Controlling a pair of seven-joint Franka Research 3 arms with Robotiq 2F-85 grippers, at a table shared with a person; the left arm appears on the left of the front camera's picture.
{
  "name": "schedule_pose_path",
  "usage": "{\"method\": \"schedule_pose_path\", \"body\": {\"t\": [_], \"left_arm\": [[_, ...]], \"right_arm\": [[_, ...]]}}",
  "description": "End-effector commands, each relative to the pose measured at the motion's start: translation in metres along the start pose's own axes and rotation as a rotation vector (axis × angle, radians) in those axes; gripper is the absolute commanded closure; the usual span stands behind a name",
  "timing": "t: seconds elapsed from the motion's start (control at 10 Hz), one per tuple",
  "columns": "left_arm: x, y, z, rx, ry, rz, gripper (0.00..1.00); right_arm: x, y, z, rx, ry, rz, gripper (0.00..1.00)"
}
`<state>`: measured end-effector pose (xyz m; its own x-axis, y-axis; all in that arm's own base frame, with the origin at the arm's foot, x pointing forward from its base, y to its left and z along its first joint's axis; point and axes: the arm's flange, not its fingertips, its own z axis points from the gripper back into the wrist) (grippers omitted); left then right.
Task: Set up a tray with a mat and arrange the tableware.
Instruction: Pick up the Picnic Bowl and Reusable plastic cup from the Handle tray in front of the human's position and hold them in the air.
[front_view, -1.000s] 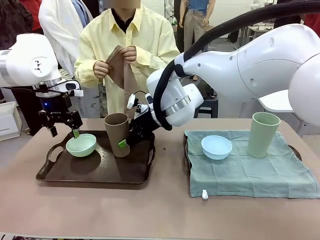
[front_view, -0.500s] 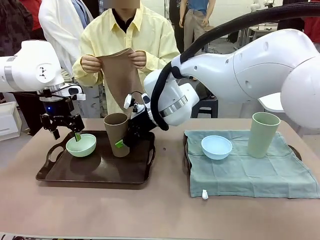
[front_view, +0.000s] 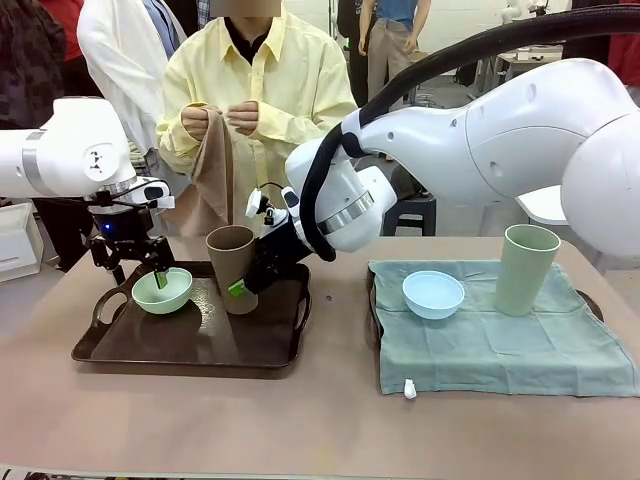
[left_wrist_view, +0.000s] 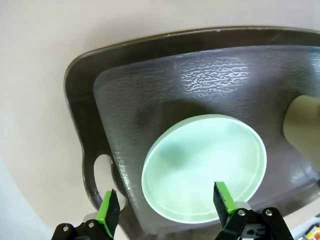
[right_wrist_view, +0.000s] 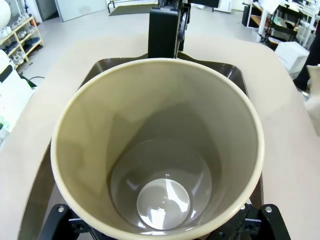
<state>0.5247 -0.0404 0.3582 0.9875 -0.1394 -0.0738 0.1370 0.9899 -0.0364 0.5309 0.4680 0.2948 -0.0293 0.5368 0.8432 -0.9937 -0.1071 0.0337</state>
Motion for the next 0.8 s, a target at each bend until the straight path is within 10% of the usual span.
{"method": "schedule_pose_path", "body": {"t": [0.0,0.2,0.3,0.4,0.5,0.6,0.7], "left_arm": [[0.008,-0.003,-0.005,0.023,0.01,0.031,0.01],[0.013,-0.003,-0.012,-0.007,0.02,0.047,0.01],[0.016,-0.001,-0.013,-0.032,0.016,0.066,0.24],[0.017,-0.002,-0.014,-0.034,0.007,0.081,0.53],[0.018,-0.001,-0.014,-0.033,0.006,0.085,0.76],[0.017,-0.002,-0.014,-0.035,0.008,0.088,1.0],[0.016,-0.002,-0.013,-0.038,0.006,0.089,1.0]], "right_arm": [[0.001,-0.005,-0.001,0.015,-0.004,0.013,0.0],[-0.001,-0.005,0.0,0.012,-0.007,0.022,0.0],[-0.002,-0.006,0.0,0.011,-0.008,0.035,0.59],[-0.003,-0.005,0.0,0.017,-0.01,0.042,0.6],[-0.002,-0.006,0.0,0.016,-0.013,0.05,1.0],[-0.003,-0.005,0.0,0.017,-0.014,0.05,0.65],[-0.003,-0.004,-0.001,0.018,-0.015,0.051,1.0]]}}
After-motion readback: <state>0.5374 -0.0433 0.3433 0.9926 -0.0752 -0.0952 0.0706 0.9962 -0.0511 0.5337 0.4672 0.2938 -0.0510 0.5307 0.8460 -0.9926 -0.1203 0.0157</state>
